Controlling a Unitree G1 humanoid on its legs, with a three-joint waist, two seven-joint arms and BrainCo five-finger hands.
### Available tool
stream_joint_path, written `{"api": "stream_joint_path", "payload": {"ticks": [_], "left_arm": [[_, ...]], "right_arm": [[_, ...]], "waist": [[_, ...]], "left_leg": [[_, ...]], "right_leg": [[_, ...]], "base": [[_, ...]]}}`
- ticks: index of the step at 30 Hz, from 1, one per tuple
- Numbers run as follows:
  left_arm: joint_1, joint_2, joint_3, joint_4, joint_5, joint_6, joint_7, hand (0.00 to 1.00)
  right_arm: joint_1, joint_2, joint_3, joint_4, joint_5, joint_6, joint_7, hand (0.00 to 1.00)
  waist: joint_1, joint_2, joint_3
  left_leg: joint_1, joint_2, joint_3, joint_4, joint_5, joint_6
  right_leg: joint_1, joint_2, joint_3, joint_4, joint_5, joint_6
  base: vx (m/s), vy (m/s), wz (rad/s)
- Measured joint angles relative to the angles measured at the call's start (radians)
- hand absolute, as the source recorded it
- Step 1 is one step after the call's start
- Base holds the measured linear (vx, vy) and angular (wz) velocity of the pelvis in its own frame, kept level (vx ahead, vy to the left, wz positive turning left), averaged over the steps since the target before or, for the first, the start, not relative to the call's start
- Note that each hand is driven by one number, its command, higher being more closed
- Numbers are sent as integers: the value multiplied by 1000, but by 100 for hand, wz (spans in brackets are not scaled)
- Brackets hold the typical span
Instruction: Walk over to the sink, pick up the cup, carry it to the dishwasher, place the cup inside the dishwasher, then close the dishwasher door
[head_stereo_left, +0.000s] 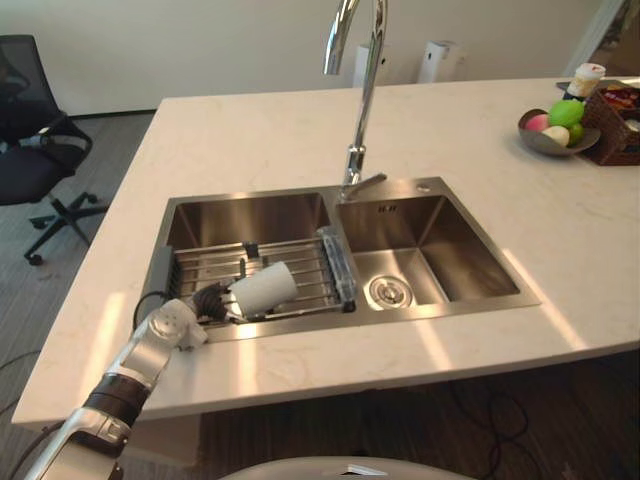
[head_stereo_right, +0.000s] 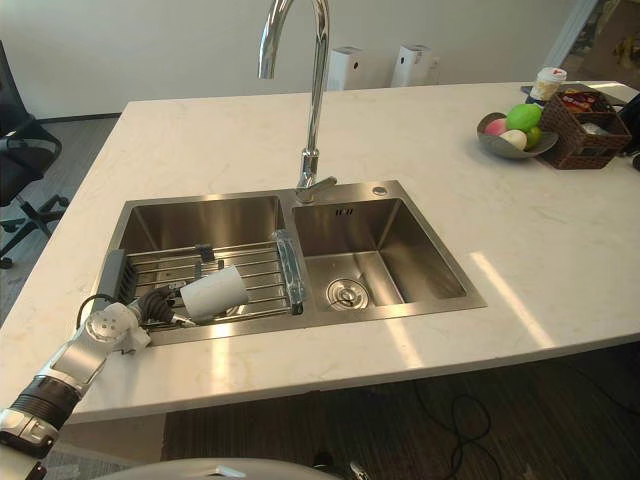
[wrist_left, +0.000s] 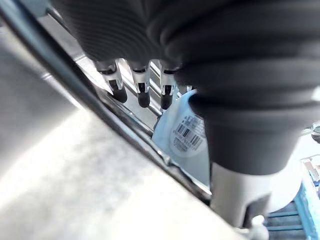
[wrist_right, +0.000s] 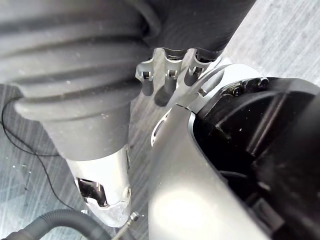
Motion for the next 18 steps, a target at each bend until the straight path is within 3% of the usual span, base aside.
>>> {"api": "stream_joint_path", "payload": {"ticks": [8, 13, 18], "left_arm": [[1, -13, 6, 19, -104, -76, 136, 0], [1, -25, 50, -157, -68, -151, 229, 0], [-8, -18, 82, -338, -49, -196, 235, 0]], "right_arm": [[8, 1, 0, -4, 1, 0, 0, 0], [38, 9, -1, -34, 0, 0, 9, 0], [47, 11, -7, -39, 0, 0, 21, 0]], "waist": [[-1, 0, 0], [-8, -1, 0], [-16, 1, 0]], "left_leg": [[10, 0, 4, -3, 3, 3], [8, 2, 6, -2, 4, 5], [8, 2, 6, -2, 3, 6]], "right_leg": [[1, -2, 1, 0, 1, 1], [0, -1, 1, 0, 1, 1], [0, 0, -2, 0, 1, 0]], "base": [[0, 0, 0], [0, 0, 0], [0, 0, 0]]}}
